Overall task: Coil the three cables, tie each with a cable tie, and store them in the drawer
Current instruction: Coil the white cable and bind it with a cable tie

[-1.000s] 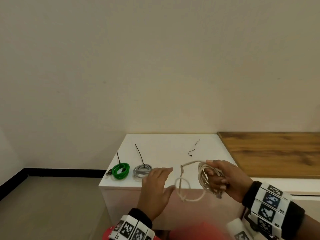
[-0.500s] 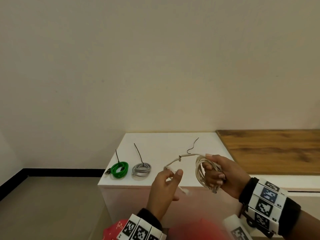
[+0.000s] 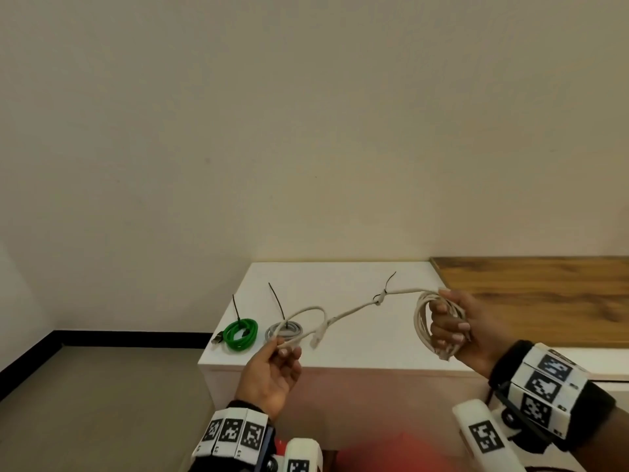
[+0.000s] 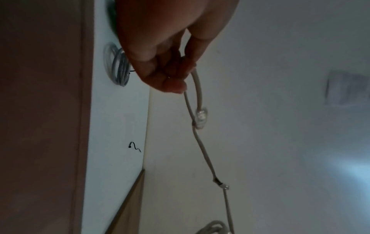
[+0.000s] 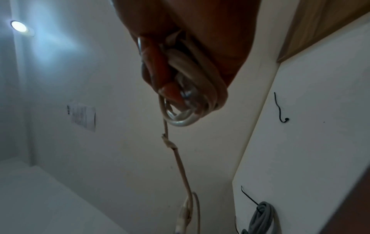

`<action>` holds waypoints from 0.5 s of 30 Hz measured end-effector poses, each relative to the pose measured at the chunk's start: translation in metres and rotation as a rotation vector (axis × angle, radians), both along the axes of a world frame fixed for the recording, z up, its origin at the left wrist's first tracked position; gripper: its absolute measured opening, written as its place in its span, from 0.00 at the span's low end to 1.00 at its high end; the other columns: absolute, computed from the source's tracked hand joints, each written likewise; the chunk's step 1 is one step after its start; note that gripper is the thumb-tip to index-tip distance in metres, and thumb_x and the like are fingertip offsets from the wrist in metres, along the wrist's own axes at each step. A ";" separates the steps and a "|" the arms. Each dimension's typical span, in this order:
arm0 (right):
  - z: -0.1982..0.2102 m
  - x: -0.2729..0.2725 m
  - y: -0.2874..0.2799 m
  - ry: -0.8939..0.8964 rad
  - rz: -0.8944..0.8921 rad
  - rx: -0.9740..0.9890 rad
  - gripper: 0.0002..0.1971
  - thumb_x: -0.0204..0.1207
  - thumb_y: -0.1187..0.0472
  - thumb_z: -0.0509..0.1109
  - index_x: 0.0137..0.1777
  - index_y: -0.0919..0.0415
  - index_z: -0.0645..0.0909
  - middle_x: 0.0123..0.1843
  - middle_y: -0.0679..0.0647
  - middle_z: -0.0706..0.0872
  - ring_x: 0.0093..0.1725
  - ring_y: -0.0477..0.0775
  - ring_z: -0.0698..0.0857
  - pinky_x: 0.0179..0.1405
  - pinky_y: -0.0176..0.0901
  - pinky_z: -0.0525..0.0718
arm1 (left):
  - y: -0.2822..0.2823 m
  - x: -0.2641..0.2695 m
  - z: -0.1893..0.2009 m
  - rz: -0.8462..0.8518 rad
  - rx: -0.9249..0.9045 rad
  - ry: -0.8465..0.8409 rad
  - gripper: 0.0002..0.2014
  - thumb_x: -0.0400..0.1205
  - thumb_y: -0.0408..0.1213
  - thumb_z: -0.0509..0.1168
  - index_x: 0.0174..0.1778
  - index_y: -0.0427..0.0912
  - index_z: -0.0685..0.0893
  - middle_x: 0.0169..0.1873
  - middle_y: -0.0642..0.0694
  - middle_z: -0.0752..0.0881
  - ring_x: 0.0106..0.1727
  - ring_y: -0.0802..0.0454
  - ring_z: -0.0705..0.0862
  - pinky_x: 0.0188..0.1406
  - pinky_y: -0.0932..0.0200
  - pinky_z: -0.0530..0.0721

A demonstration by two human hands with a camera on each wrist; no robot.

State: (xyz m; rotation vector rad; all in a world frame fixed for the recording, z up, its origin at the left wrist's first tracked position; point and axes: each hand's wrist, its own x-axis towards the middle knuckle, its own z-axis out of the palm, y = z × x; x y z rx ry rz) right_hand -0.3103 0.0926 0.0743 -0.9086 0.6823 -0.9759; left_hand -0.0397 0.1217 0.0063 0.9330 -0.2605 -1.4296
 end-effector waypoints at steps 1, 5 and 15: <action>0.000 0.001 0.001 -0.003 0.021 -0.006 0.24 0.38 0.49 0.85 0.22 0.57 0.72 0.09 0.46 0.64 0.10 0.45 0.65 0.15 0.36 0.73 | -0.001 0.001 -0.001 0.008 -0.005 0.010 0.15 0.84 0.36 0.54 0.34 0.38 0.78 0.14 0.49 0.82 0.31 0.52 0.83 0.19 0.67 0.80; 0.000 0.002 0.003 0.016 0.074 0.033 0.23 0.40 0.49 0.85 0.22 0.58 0.73 0.09 0.46 0.64 0.10 0.45 0.64 0.15 0.36 0.73 | 0.000 -0.001 -0.006 -0.011 -0.005 0.037 0.13 0.84 0.33 0.51 0.46 0.34 0.80 0.29 0.42 0.91 0.42 0.50 0.82 0.22 0.67 0.83; 0.003 0.016 0.011 0.098 0.092 0.138 0.17 0.69 0.53 0.58 0.21 0.59 0.71 0.09 0.45 0.62 0.10 0.44 0.63 0.14 0.37 0.71 | 0.016 -0.027 0.025 0.038 -0.387 -0.972 0.22 0.80 0.32 0.63 0.69 0.47 0.70 0.65 0.55 0.74 0.67 0.59 0.72 0.68 0.60 0.68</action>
